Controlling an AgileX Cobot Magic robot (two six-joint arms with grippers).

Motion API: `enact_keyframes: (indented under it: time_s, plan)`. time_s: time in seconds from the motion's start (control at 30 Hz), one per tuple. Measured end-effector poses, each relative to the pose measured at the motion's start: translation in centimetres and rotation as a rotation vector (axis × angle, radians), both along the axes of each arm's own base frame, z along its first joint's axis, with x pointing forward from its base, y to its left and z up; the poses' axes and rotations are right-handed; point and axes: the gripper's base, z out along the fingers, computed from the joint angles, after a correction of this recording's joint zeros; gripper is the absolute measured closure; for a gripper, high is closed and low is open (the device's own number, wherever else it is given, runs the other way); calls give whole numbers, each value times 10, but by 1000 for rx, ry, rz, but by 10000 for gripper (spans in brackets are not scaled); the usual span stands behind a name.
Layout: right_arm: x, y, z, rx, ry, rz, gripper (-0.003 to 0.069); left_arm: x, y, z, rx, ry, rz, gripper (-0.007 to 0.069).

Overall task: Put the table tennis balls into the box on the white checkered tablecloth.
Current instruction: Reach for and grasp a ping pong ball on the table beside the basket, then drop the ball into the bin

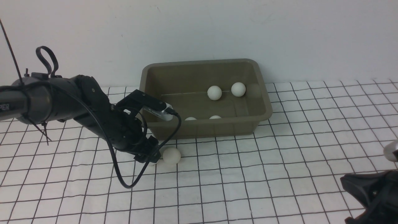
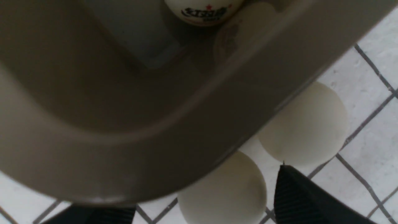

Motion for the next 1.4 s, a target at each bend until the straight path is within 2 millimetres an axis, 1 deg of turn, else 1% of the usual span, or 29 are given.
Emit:
enact_keyframes:
  time_s: [0.13,0.3,0.43,0.53,0.6,0.63,0.67,0.83,0.97,1.0,1.07,1.1,1.2,1.23,1.27,1.3,1.33,1.4]
  plan:
    - [0,0,0,0,0,0,676,5,-1,-5,1,6,-2,90]
    - [0,0,0,0,0,0,676,7,-2,-14,4,32,-5,90]
    - [0,0,0,0,0,0,676,7,-2,-16,5,39,-5,99]
    - [0,0,0,0,0,0,676,7,-2,-16,5,39,-5,135]
    - [0,0,0,0,0,0,676,7,-2,-16,5,39,-4,192]
    - [0,0,0,0,0,0,676,7,-2,-16,5,39,-4,200]
    - [0,0,0,0,0,0,676,6,-2,-16,2,50,-2,272]
    - [0,0,0,0,0,0,676,0,-3,-13,-9,109,-2,272]
    - [0,0,0,0,0,0,676,-8,-2,3,-5,139,-14,272]
    - [0,0,0,0,0,0,676,-14,0,17,6,144,-26,272]
    - [0,0,0,0,0,0,676,-20,2,31,17,142,-34,272]
    - [0,0,0,0,0,0,676,-28,5,52,24,115,-37,272]
    - [0,0,0,0,0,0,676,-34,7,83,18,15,-27,272]
    - [0,0,0,0,0,0,676,-33,7,96,8,-46,-18,272]
    - [0,0,0,0,0,0,676,-30,7,103,4,-81,-12,272]
    - [0,0,0,0,0,0,676,-23,6,114,-5,-137,-3,272]
    - [0,0,0,0,0,0,676,-22,6,116,-7,-143,-2,272]
    - [0,0,0,0,0,0,676,-3,3,124,-20,-185,13,272]
